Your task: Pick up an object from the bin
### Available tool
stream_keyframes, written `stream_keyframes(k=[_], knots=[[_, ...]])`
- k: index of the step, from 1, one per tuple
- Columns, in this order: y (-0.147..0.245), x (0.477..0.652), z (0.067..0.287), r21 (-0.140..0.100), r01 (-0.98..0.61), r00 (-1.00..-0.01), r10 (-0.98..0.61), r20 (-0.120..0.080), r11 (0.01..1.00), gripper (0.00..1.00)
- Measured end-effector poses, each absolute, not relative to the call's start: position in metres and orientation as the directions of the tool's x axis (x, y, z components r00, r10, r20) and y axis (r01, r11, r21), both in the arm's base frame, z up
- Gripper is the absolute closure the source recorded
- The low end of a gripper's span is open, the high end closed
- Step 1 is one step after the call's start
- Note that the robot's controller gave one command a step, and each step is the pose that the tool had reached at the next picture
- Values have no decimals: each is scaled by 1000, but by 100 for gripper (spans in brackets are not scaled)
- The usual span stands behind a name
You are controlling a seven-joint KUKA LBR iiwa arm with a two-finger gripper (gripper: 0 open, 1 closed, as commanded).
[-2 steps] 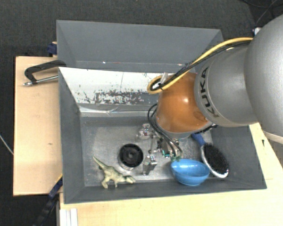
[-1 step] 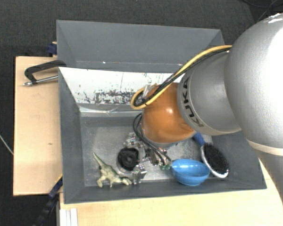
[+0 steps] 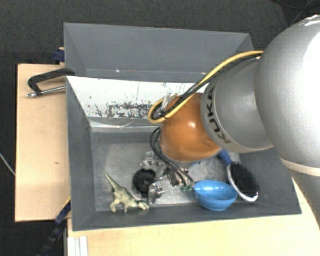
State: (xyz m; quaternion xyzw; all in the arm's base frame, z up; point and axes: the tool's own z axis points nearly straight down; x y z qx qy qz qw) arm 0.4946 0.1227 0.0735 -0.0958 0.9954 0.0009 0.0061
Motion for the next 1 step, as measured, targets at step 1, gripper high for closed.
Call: stream_keyframes(k=[1], knots=[[57,501,206,-4,-389,-921,-389,-12,921,100]])
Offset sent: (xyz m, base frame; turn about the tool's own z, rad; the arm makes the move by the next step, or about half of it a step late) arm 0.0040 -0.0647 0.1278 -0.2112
